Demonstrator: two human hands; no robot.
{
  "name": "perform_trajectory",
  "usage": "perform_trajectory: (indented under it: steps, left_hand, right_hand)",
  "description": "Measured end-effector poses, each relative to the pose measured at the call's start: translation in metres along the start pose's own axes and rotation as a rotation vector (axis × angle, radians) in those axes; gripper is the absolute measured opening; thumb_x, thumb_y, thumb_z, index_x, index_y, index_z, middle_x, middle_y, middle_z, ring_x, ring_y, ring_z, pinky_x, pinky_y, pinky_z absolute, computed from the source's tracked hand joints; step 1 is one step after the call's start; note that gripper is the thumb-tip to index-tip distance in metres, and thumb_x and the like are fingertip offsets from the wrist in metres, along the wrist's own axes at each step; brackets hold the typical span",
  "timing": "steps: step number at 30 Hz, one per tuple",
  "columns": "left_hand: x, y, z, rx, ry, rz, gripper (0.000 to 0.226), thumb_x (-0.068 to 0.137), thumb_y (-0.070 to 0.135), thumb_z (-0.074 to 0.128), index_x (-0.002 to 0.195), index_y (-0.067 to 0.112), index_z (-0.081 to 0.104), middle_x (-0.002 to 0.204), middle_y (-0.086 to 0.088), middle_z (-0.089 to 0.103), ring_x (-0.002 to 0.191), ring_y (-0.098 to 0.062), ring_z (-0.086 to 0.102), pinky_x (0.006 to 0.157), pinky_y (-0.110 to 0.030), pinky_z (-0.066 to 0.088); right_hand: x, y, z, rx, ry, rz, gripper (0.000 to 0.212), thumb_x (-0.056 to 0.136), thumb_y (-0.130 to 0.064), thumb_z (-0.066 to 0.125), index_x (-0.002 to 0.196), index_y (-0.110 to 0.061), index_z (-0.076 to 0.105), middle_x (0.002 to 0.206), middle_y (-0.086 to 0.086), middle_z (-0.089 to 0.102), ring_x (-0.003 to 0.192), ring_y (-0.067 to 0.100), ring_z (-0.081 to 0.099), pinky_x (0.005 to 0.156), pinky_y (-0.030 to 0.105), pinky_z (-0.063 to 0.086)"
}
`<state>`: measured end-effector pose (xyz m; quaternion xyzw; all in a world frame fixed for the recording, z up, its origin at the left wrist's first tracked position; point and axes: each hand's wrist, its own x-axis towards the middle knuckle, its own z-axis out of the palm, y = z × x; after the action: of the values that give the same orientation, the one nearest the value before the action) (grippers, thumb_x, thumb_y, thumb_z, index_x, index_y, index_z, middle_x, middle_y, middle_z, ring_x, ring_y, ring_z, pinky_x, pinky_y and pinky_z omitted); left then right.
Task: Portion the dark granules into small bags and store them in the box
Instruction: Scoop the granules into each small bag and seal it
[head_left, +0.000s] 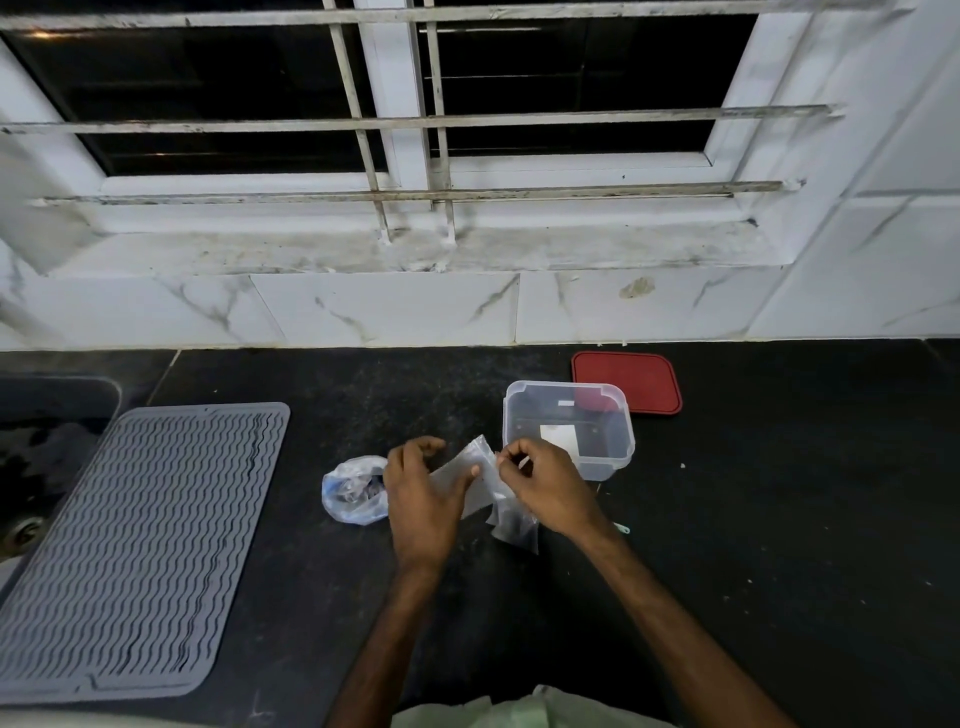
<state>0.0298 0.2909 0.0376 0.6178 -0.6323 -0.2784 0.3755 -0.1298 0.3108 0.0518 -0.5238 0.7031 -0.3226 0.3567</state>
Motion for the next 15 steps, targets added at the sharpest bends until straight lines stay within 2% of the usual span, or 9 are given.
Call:
perform_trajectory:
  steps: [2, 3, 6, 11, 13, 15]
  left_hand:
    - [-0.007, 0.009, 0.003, 0.053, 0.090, 0.024, 0.025, 0.083, 0.032, 0.076, 0.101, 0.019, 0.064, 0.108, 0.003, 0.053, 0.099, -0.010, 0.051, 0.079, -0.021, 0.040]
    - [-0.008, 0.011, 0.004, 0.049, 0.075, 0.021, 0.018, 0.087, 0.035, 0.070, 0.095, 0.019, 0.066, 0.105, 0.003, 0.055, 0.094, -0.010, 0.054, 0.077, -0.021, 0.040]
    - [-0.005, 0.010, 0.007, -0.129, -0.113, -0.124, 0.025, 0.092, 0.046, 0.060, 0.085, 0.023, 0.068, 0.089, 0.007, 0.065, 0.081, -0.006, 0.062, 0.069, -0.022, 0.047]
    - [-0.001, 0.004, 0.009, -0.232, -0.161, -0.123, 0.014, 0.092, 0.033, 0.064, 0.086, 0.021, 0.070, 0.083, 0.006, 0.071, 0.079, -0.004, 0.066, 0.074, -0.030, 0.055]
    - [-0.001, 0.002, 0.005, -0.183, -0.167, -0.104, 0.013, 0.092, 0.031, 0.064, 0.084, 0.022, 0.068, 0.081, 0.007, 0.069, 0.076, -0.004, 0.064, 0.071, -0.030, 0.053]
    - [0.002, -0.002, -0.001, 0.013, -0.175, -0.042, 0.013, 0.094, 0.034, 0.061, 0.084, 0.025, 0.064, 0.084, 0.010, 0.065, 0.077, -0.005, 0.061, 0.069, -0.033, 0.052]
  right_hand:
    - [-0.001, -0.002, 0.004, -0.056, 0.061, -0.051, 0.006, 0.092, -0.026, 0.064, 0.093, -0.020, 0.064, 0.091, -0.008, 0.066, 0.080, 0.004, 0.061, 0.068, 0.010, 0.045]
    - [-0.002, -0.003, 0.005, -0.065, 0.077, -0.075, 0.007, 0.092, -0.025, 0.065, 0.093, -0.019, 0.065, 0.090, -0.008, 0.065, 0.080, 0.003, 0.060, 0.068, 0.010, 0.046]
    - [-0.004, -0.006, 0.008, -0.045, 0.058, -0.120, 0.009, 0.092, -0.025, 0.066, 0.094, -0.017, 0.067, 0.091, -0.006, 0.066, 0.081, 0.003, 0.062, 0.071, 0.010, 0.048]
    - [-0.008, -0.006, 0.012, -0.010, -0.004, -0.138, 0.011, 0.092, -0.027, 0.066, 0.094, -0.016, 0.069, 0.091, -0.005, 0.069, 0.083, 0.005, 0.064, 0.076, 0.015, 0.051]
    - [-0.008, -0.006, 0.010, -0.008, 0.012, -0.125, 0.010, 0.092, -0.027, 0.067, 0.091, -0.017, 0.068, 0.089, -0.006, 0.068, 0.081, 0.004, 0.063, 0.073, 0.014, 0.051]
    - [-0.004, -0.004, 0.003, -0.096, 0.131, -0.129, 0.008, 0.091, -0.024, 0.067, 0.088, -0.017, 0.067, 0.087, -0.007, 0.065, 0.077, 0.004, 0.061, 0.071, 0.017, 0.051]
